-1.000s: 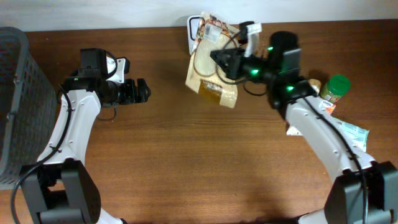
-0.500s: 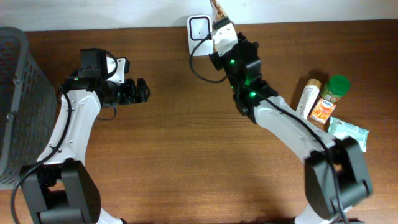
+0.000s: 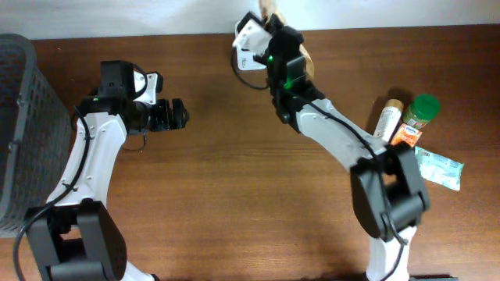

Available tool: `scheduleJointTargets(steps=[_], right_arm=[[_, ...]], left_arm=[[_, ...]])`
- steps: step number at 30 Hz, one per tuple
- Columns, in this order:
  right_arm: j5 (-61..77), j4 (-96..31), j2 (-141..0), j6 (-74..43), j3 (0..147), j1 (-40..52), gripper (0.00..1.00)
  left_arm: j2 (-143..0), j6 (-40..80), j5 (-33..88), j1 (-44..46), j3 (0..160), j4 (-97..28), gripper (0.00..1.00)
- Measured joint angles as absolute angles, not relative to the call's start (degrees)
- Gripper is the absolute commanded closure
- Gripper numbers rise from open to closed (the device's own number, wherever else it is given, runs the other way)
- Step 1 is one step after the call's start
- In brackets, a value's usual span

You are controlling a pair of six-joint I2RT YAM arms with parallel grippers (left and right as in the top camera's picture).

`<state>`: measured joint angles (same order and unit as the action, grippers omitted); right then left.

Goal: Scan the item barcode
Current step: 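Hold the snack packet barcode in front of the scanner window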

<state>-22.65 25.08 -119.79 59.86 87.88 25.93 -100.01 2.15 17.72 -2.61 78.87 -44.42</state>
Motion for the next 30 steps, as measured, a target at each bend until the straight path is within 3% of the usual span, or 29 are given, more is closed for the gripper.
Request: scheduleJointTargets(steps=[6,20,30], right_arm=[[-20.5,32.6,-127.7,73.2,87.8,25.9,0.96],[-17.9,33.5,-132.4,94.6,89.2,25.9,0.96],[-16.2,33.5,-132.4,97.9,93.7,25.6,0.96]], left_arm=[[-100.0,2.2,17.7,-2.6,78.9,-44.4,0.01],[-100.0,2.2,17.7,-2.6,78.9,-44.4,0.01],[-100.0,2.2,17.7,-2.6,78.9,-44.4,0.01]])
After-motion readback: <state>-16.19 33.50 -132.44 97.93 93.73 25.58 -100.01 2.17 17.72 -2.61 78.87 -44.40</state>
